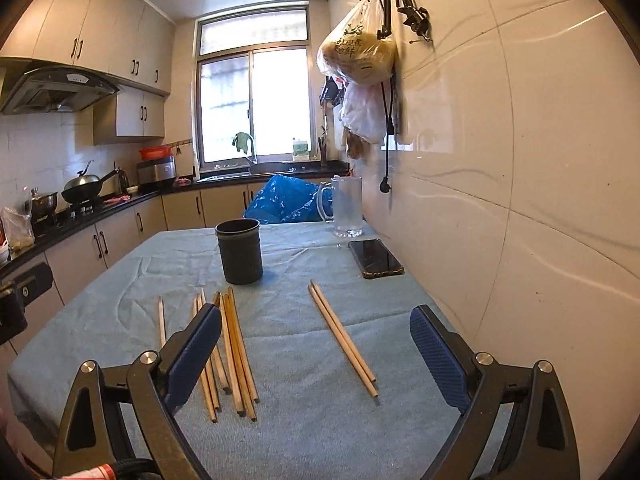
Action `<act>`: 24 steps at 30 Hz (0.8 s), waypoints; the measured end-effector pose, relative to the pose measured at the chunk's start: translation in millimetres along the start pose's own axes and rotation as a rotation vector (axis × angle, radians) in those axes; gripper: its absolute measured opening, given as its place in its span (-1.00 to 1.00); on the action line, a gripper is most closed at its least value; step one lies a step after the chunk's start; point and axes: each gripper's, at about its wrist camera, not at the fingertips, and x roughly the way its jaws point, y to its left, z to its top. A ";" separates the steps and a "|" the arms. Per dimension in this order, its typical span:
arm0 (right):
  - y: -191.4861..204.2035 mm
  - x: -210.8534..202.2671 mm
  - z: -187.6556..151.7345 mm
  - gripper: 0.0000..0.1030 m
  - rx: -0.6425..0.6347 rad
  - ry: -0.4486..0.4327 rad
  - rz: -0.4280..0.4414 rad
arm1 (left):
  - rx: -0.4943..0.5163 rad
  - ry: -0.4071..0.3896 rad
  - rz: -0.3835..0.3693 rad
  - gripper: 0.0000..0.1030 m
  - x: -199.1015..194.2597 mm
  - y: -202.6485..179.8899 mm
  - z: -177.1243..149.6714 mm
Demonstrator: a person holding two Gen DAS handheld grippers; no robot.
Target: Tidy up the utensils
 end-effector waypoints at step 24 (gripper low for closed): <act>-36.1 26.5 -8.6 0.89 0.045 0.045 -0.112 | 0.152 0.194 -0.127 1.00 54.7 -58.2 -18.3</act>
